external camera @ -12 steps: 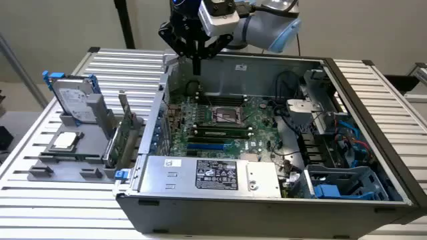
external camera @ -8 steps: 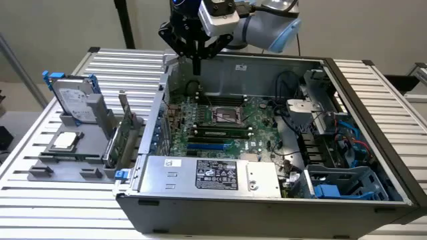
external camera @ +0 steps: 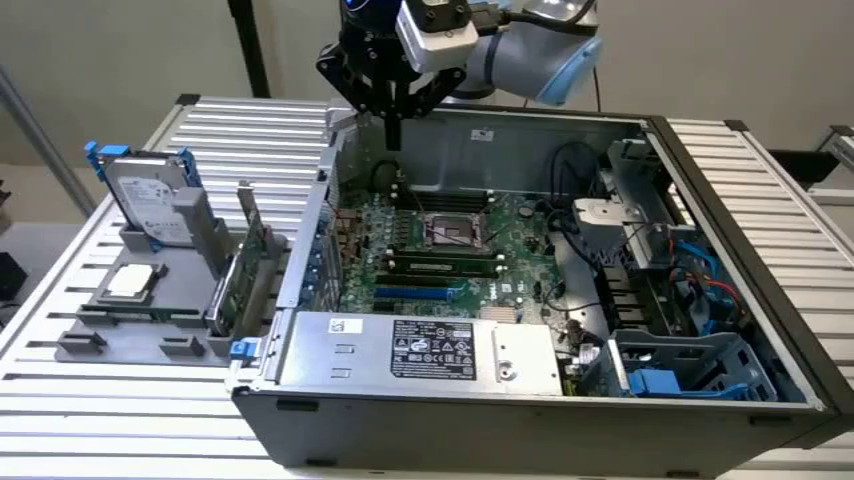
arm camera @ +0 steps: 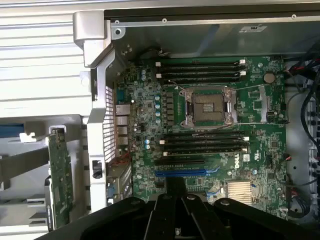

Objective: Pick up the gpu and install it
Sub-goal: 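Reach for the gpu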

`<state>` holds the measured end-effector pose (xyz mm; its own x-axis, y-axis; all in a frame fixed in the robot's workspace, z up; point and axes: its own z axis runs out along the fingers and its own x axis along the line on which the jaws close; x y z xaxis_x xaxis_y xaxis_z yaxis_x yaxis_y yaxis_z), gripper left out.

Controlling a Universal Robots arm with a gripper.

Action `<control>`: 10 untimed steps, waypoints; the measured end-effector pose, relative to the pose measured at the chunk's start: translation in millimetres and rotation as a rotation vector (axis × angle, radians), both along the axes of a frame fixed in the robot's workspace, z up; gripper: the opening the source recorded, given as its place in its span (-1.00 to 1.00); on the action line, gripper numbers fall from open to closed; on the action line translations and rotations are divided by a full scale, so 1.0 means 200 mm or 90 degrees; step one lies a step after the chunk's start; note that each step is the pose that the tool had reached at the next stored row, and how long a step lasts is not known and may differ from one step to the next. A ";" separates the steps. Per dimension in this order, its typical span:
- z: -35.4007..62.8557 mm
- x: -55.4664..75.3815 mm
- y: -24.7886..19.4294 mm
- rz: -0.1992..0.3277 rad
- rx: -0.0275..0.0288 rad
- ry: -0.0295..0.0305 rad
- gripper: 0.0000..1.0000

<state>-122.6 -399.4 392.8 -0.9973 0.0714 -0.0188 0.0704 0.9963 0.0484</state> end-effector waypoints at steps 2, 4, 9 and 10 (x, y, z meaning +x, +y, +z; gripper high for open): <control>-0.001 -0.04 -0.017 0.000 0.0002 -0.0002 -1.00; -0.001 -0.09 -0.034 0.000 0.0002 -0.0001 -1.00; -0.001 -0.20 -0.078 0.000 0.0002 -0.0001 -1.00; -0.001 -0.22 -0.086 0.000 0.0002 -0.0001 -1.00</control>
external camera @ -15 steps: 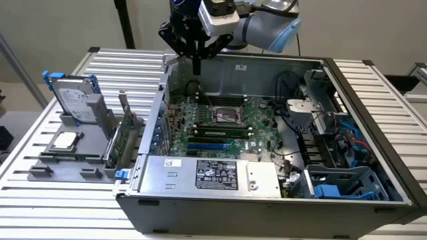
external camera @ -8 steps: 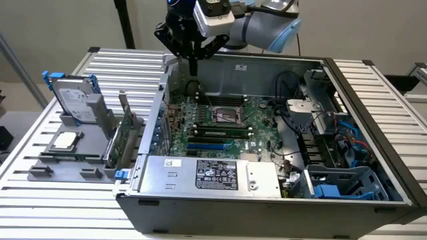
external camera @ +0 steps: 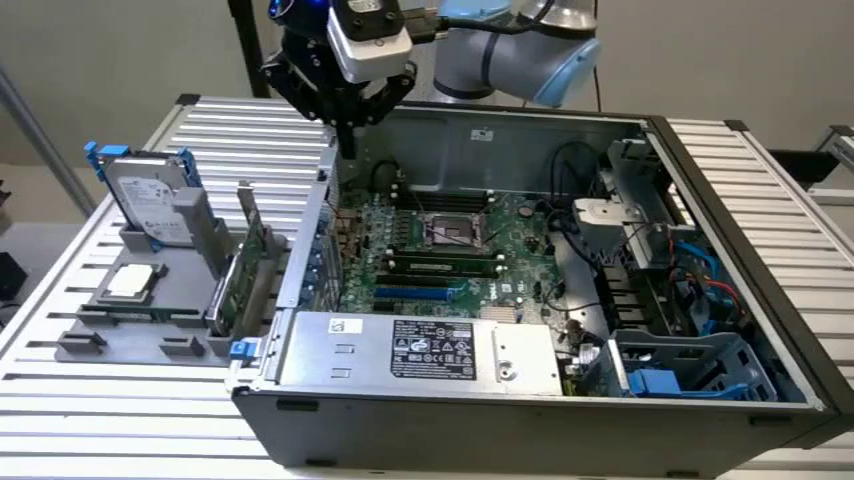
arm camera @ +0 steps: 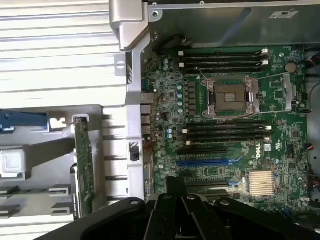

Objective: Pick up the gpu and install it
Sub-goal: 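Reach for the gpu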

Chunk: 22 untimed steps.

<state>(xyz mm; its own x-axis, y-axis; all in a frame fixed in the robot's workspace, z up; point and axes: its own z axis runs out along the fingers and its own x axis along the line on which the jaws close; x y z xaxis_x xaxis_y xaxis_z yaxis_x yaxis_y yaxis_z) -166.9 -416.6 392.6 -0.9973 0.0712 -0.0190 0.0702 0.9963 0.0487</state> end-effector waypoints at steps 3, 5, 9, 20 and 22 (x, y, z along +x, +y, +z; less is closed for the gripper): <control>0.000 -0.07 -0.026 0.000 0.0000 0.0000 -1.00; 0.000 -0.11 -0.043 0.000 0.0000 0.0000 -1.00; 0.000 -0.20 -0.077 0.000 0.0000 -0.0001 -1.00; -0.012 -0.46 -0.146 0.000 0.0000 -0.0001 -1.00; -0.019 -0.50 -0.151 0.000 0.0000 -0.0001 -1.00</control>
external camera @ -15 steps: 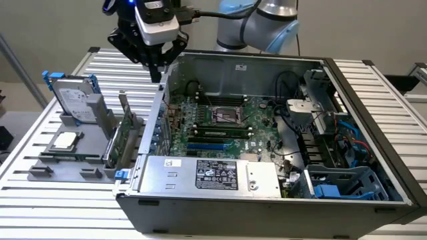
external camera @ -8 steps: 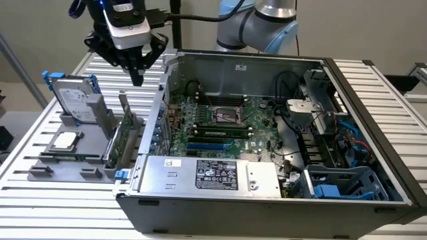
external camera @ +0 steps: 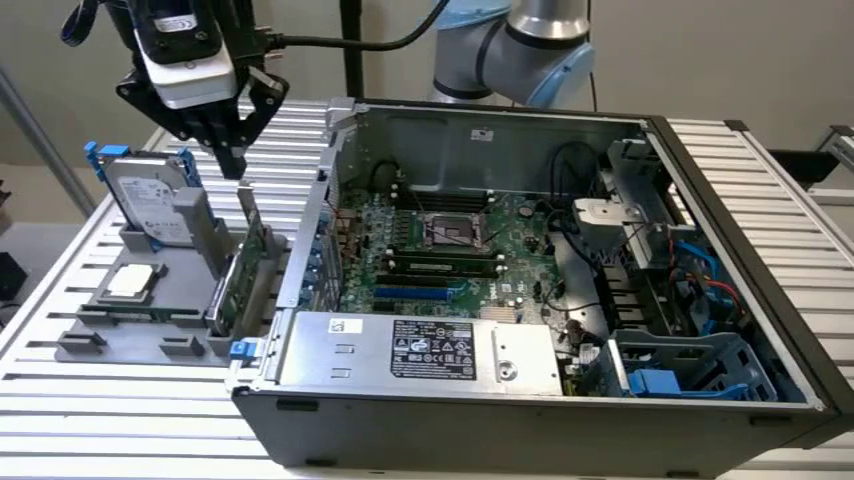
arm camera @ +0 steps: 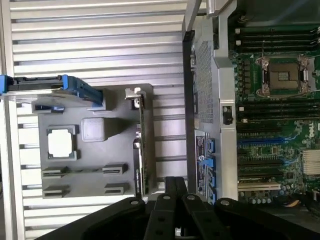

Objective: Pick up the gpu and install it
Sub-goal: 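Reach for the gpu, then pick up the gpu and move the gpu toward the slot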

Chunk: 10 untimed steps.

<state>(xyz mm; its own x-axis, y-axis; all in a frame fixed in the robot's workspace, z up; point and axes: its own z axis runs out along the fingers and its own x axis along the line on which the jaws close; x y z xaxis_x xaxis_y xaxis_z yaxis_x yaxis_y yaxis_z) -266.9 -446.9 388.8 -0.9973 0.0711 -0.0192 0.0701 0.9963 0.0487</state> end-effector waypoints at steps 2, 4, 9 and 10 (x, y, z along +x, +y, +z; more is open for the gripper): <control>-0.010 -0.05 -0.003 0.000 0.0000 0.0000 -1.00; -0.022 -0.09 -0.004 0.000 0.0000 0.0000 -1.00; -0.050 -0.19 0.009 0.000 -0.0004 -0.0001 -1.00; -0.050 -0.19 0.009 0.000 -0.0004 0.0000 -1.00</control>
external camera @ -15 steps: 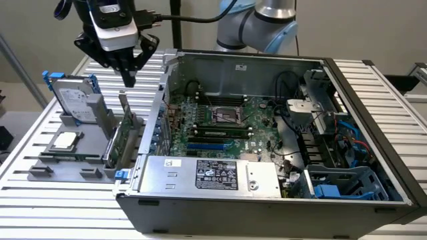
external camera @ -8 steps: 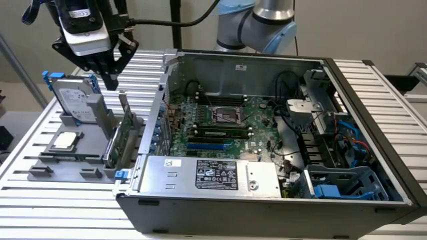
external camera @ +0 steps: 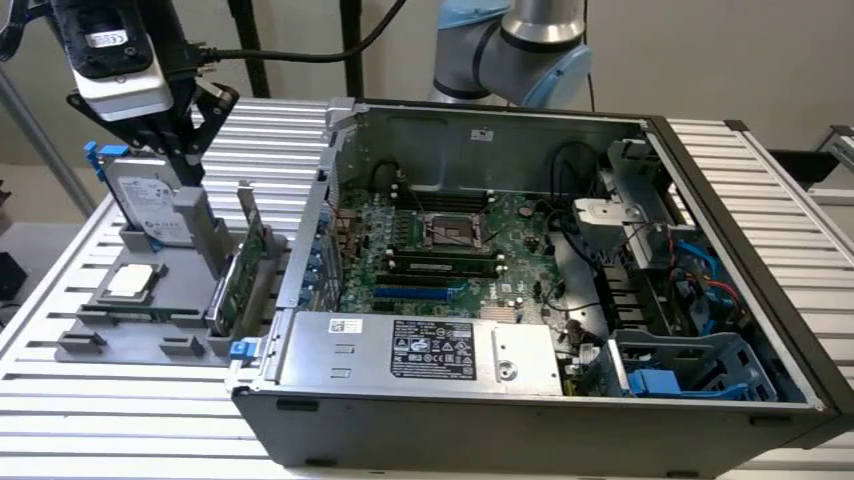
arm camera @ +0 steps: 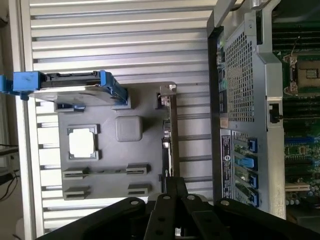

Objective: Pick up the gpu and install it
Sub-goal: 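Pick up the gpu and move the gpu toward the slot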

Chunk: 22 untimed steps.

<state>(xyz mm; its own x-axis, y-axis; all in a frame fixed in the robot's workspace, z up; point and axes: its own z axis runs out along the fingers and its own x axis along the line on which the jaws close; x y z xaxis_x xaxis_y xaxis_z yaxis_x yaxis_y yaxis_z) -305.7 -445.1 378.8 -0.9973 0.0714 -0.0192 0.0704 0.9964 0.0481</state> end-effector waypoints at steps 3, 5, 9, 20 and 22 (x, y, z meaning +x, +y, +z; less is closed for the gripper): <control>0.000 0.00 0.000 0.000 0.0000 0.0000 -1.00; 0.000 0.00 0.000 0.000 0.0000 0.0000 -1.00; 0.000 0.00 0.000 0.000 0.0000 0.0000 -1.00; 0.000 0.00 0.000 0.000 0.0000 0.0000 1.00; 0.000 0.00 0.000 0.000 0.0000 0.0000 1.00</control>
